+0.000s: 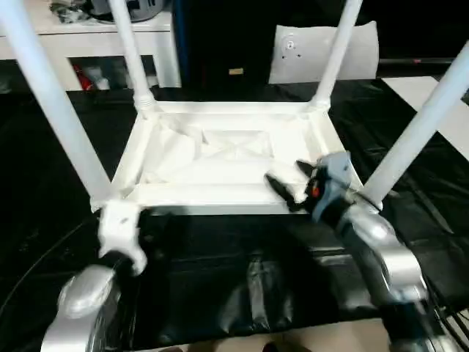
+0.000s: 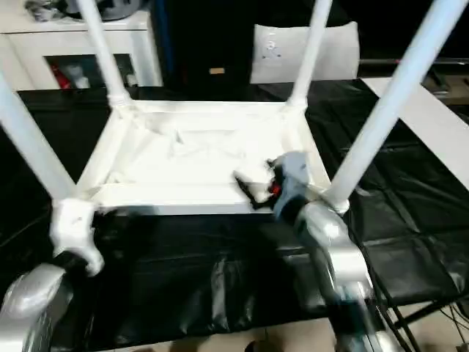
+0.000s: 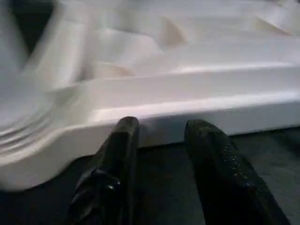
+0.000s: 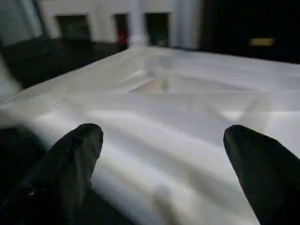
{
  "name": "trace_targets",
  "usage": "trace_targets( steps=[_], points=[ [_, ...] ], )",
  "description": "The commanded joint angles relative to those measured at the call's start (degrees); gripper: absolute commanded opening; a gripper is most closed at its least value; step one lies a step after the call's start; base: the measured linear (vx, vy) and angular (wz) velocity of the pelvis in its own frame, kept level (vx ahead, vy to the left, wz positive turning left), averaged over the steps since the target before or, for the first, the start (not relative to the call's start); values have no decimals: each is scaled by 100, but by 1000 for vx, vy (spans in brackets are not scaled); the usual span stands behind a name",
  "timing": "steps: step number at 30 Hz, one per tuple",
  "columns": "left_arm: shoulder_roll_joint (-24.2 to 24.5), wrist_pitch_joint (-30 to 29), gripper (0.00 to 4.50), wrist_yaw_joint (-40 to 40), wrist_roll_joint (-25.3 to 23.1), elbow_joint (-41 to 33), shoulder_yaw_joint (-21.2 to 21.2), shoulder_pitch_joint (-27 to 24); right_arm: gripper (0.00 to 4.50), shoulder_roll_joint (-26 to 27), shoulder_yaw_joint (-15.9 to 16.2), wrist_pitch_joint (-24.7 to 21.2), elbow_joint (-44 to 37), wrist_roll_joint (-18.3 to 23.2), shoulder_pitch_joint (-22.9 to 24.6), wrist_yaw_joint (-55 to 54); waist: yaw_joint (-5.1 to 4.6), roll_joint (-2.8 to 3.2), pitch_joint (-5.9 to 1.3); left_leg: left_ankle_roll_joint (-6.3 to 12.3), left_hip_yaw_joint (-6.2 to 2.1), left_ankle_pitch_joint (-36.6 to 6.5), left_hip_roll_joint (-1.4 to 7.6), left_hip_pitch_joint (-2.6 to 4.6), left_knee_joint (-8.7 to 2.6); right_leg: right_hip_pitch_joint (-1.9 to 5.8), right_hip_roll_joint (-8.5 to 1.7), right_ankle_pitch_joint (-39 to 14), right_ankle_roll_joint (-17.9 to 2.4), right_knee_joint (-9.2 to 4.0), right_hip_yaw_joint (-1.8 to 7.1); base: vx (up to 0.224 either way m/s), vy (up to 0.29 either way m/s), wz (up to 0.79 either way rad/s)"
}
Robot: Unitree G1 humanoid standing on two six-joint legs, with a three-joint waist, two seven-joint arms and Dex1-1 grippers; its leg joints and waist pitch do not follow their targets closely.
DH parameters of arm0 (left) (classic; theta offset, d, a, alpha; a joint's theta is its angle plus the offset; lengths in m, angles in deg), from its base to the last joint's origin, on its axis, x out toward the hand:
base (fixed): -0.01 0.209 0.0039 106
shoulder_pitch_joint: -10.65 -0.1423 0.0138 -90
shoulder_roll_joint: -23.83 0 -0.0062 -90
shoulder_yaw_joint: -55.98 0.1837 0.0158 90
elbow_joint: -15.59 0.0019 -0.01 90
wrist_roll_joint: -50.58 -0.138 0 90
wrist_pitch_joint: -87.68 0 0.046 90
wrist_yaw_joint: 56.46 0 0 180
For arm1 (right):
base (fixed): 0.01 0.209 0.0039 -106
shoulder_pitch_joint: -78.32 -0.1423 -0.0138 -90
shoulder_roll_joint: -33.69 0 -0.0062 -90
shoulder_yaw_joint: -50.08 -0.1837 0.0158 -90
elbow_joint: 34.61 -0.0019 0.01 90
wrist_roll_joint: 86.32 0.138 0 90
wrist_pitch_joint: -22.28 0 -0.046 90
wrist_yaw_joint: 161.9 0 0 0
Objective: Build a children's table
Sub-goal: Rotate table base
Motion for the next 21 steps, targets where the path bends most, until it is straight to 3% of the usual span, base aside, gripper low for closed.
trace_targets(
  steps=[1,2,4,6,7,8,9,11,13,17,19,21],
  points=[
    [-66,291,218,-340,-156,-66,-184,-7,450,-193,127,-390,-381,36,118,140,-13,14,-290,399,55,-1500,58,-73,-447,285,-161,-2591,-381,-553,221,0,0,0],
    [-106,366,218,-451,-197,-64,-240,-5,450,-304,187,-568,-539,85,210,264,-20,-14,-285,399,52,-1534,48,-82,-446,294,-154,-2676,-327,-570,214,0,0,0],
    [-106,535,218,-615,-236,52,-393,114,450,-515,310,-815,-869,149,471,477,-2,-6,-272,392,40,-1597,34,-79,-445,281,-156,-2898,-156,-610,207,0,0,0],
    [-82,563,218,-641,-218,119,-441,186,450,-566,336,-867,-939,149,542,505,9,4,-275,382,37,-1603,39,-62,-444,263,-162,-2919,-109,-627,211,0,0,0],
    [-13,667,218,-655,-205,250,-479,293,450,-651,359,-921,-1037,121,635,522,-13,8,-283,366,9,-1562,32,-106,-456,300,-172,-2881,-113,-619,196,0,0,0],
    [10,719,218,-665,-209,295,-488,322,450,-673,363,-936,-1069,110,664,516,-5,9,-291,364,4,-1532,34,-96,-454,296,-174,-2839,-106,-621,200,0,0,0],
    [44,833,218,-707,-220,394,-504,379,450,-711,360,-1006,-1138,97,713,483,-9,56,-284,363,2,-1556,44,-67,-456,268,-169,-2750,-161,-621,211,0,0,0],
    [96,920,218,-798,-253,536,-556,498,450,-764,338,-1120,-1218,61,771,409,-28,33,-288,353,-12,-1564,47,-91,-469,307,-165,-2640,-210,-610,203,0,0,0],
    [141,928,218,-932,-286,681,-650,660,450,-834,297,-1244,-1304,3,831,353,-27,84,-303,337,-9,-1518,45,-66,-458,304,-164,-2422,-295,-579,221,0,0,0],
    [230,915,219,-930,-329,764,-677,824,450,-856,277,-1329,-1355,-58,877,315,-11,81,-319,345,1,-1370,52,-72,-448,322,-166,-2127,-425,-558,236,0,0,0],
    [251,867,243,-1049,-330,776,-751,897,450,-848,271,-1352,-1361,-51,888,282,-4,113,-336,344,-10,-1271,62,-74,-444,346,-175,-1851,-565,-505,237,0,0,0],
    [256,843,259,-1142,-346,771,-784,901,450,-856,285,-1345,-1362,-105,892,226,-10,101,-333,352,-2,-1234,65,-76,-437,348,-171,-1742,-637,-494,241,0,0,0]
  ],
)
